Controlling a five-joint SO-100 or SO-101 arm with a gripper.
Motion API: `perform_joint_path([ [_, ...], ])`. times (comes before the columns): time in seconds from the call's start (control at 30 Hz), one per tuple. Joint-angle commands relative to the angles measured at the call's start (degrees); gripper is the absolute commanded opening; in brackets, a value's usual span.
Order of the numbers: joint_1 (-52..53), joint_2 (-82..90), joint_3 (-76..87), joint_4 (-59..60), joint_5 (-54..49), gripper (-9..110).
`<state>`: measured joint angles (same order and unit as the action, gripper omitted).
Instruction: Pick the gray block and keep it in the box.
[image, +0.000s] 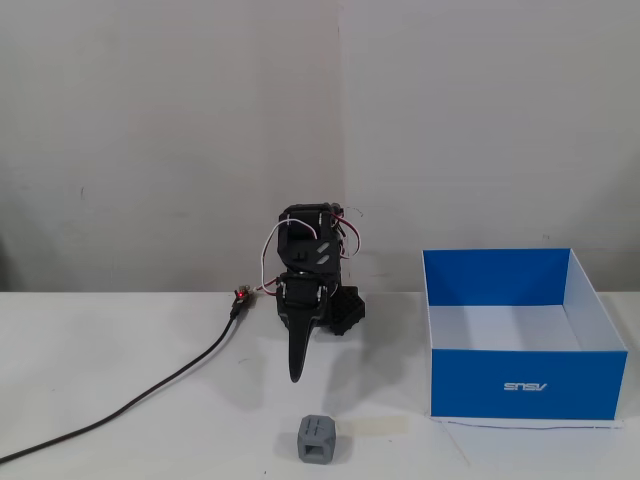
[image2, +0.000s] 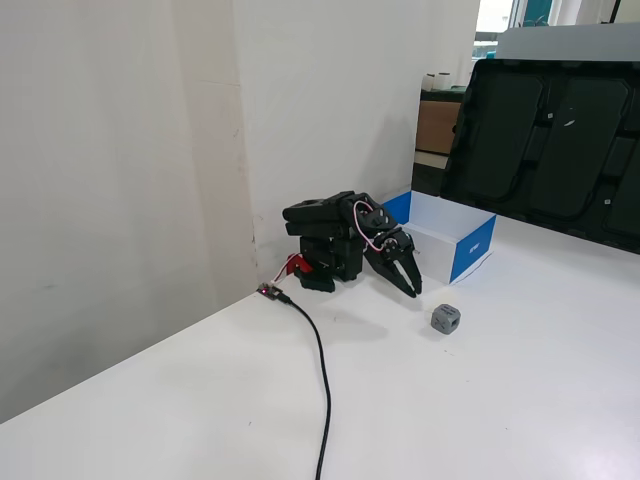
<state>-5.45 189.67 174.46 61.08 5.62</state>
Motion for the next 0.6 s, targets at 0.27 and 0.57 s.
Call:
perform_joint_path([
  [0.27,-0.7,6.8,0.5,0.1,0.2,0],
  [0.57,-0.5,6.8,0.2,1.4,0.6,0],
])
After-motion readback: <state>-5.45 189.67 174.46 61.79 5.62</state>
